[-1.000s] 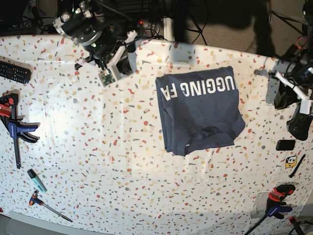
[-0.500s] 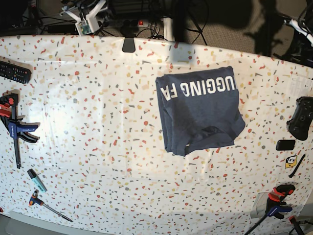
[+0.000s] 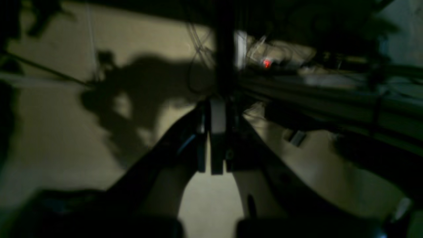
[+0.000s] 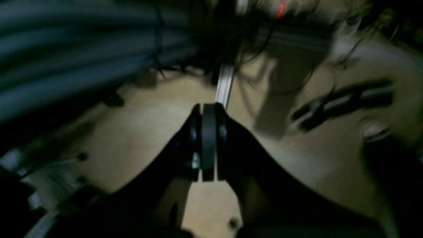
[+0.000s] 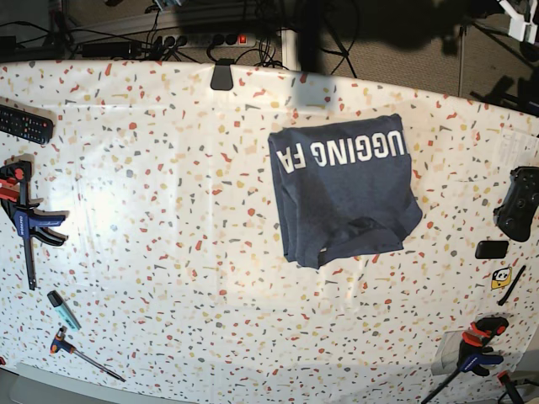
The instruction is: Fold the T-shirt properly
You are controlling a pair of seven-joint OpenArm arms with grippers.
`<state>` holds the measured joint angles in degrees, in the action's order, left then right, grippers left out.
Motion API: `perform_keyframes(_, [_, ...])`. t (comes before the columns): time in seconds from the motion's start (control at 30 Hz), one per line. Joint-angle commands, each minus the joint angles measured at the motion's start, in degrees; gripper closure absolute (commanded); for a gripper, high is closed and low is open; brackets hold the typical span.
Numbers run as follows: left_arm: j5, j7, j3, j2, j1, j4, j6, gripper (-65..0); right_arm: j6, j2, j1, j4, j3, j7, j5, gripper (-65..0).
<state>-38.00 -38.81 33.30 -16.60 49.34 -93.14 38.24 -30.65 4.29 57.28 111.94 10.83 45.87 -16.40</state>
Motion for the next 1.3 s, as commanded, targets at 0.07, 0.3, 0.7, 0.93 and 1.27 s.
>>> perform_keyframes(0.07, [1.4,2.9,-1.7,-0.4,-1.8,8.2,1.0,0.0,-0.4,0.2,-3.1,-9.9,0.1,-0.9,-0.1,0.0])
perform_keyframes(0.3, [7.5,13.0,-5.9,-0.4,-8.7,29.0,1.0,0.0,-0.4,3.5,-13.7,-36.2,0.0,-6.8,3.5,0.0])
perform_keyframes(0.7, [27.1,23.0,-6.0,3.0,-24.3,56.7,0.4,0.0,-0.4,7.8,-29.8,-68.2,0.0,-18.6,5.8,0.0])
perform_keyframes(0.93, [35.5,26.1,-6.0,8.1,-32.2,66.3,-7.2,0.0,-0.4,7.8,-37.3,-76.1,0.0,-20.4,8.3,0.0])
perform_keyframes(1.27, [43.1,29.5,-6.0,12.8,-36.9,68.7,-10.4,0.0,-0.4,7.4,-41.4,-80.6,0.0,-21.3,8.3,0.0])
